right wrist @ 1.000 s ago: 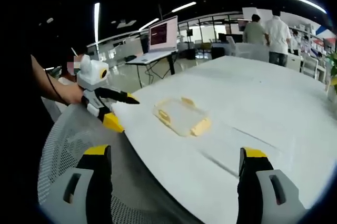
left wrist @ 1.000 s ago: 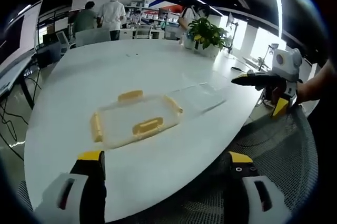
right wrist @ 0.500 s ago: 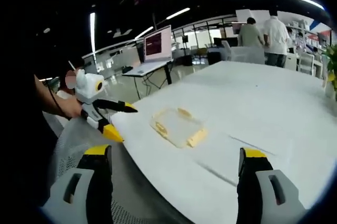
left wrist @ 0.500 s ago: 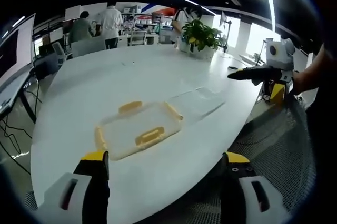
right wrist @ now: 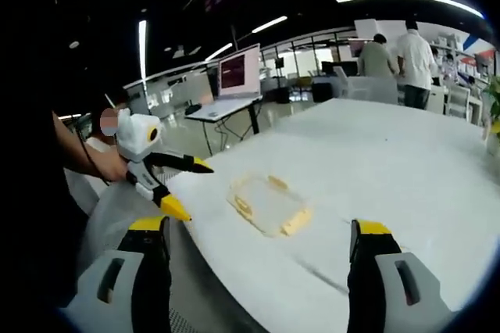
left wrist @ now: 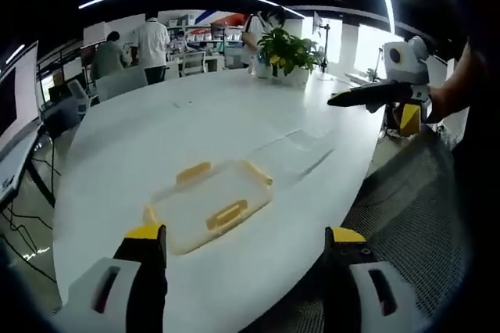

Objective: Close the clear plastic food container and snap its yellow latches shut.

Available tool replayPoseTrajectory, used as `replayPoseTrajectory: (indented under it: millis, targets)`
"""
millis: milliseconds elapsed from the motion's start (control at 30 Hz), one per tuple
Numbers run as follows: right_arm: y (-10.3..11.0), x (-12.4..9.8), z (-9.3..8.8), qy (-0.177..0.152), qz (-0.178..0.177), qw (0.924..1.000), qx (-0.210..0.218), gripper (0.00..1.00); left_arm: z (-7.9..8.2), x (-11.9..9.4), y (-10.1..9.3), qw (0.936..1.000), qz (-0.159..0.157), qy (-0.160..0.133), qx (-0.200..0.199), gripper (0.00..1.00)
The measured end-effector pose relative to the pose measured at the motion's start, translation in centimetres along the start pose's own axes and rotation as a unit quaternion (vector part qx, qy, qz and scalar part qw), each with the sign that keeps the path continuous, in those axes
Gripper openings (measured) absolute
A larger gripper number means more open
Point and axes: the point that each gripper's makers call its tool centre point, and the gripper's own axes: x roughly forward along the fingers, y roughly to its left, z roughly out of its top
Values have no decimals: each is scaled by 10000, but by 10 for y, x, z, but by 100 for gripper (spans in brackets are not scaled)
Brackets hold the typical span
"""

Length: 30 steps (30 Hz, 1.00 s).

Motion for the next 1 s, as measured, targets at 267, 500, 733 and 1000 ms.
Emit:
replayPoseTrajectory:
  millis: [267,500,733,1000]
  targets:
    - [-5,9,6,9,55,9998,-166,92,-3,-6,12,9999,-101,127,-56,83]
    - [-10,16,9,126,88,9992,-370,88,-10,-5,10,9981,-438,435,86,80]
    - [-11,29,14,220,209,9982,-512,86,-7,-1,19,9972,-532,511,90,81]
    - [-13,45,4,473,398,9962,-618,85,-14,2,29,9927,-735,843,456,80]
